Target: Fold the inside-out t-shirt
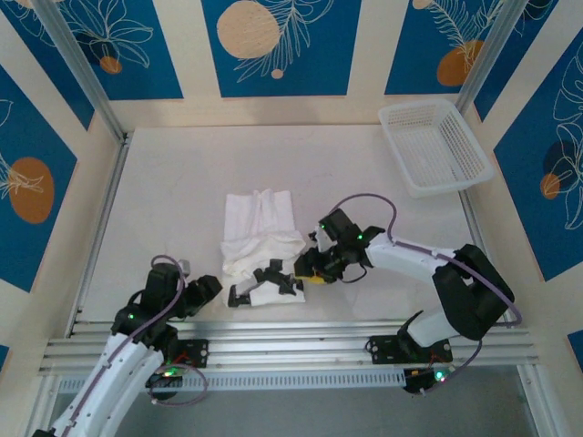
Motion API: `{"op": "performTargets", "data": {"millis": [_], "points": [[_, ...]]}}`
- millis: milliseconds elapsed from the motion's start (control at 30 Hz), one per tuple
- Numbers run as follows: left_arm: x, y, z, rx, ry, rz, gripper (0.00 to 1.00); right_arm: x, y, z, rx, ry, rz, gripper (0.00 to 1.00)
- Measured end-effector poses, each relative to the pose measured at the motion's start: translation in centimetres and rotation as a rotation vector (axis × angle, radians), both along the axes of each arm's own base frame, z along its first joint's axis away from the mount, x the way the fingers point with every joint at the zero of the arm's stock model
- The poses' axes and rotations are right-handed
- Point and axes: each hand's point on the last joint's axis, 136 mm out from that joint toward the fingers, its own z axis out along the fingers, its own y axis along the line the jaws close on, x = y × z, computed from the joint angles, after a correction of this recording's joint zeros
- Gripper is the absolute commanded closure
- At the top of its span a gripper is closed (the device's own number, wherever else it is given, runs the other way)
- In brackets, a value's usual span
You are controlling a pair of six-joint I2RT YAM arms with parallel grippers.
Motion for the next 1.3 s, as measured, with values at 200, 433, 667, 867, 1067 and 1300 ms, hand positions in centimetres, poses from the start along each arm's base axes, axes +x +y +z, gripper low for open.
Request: {"op": "performTargets", "data": {"millis": [200,433,667,867,1067,1300], "points": [[2.4,0.1,1.9,0.089,0.016,-0.012,0.41,5.6,-0.4,2.5,0.02,-0.084,-0.109,0.47],[5.3,-0.8,-0.1,0.135,0.087,-0.041,0.41,9.4,-0.9,-0.5,-0.029,-0.072,-0.175,0.47],[8.0,-1.4,-0.7,0.142,0.044,-0.033,0.62,9.8,0.3,-2.2,-0.018,-0.034,-0.163,0.93],[9.7,-2.0,0.1,0.118,-0.008,-0.024,0.96,10.1,1.1,-1.2,0.023,-0.043,-0.153,1.0],[11.7,-3.0,3.1,0.076,-0.079,-0.025,1.0,10.9,1.9,0.9,0.061,-0.048,-0.153,1.0],[15.7,-3.1,6.9,0.078,-0.157,0.024,1.0,15.3,2.7,6.3,0.143,-0.14,-0.192,1.0]]}}
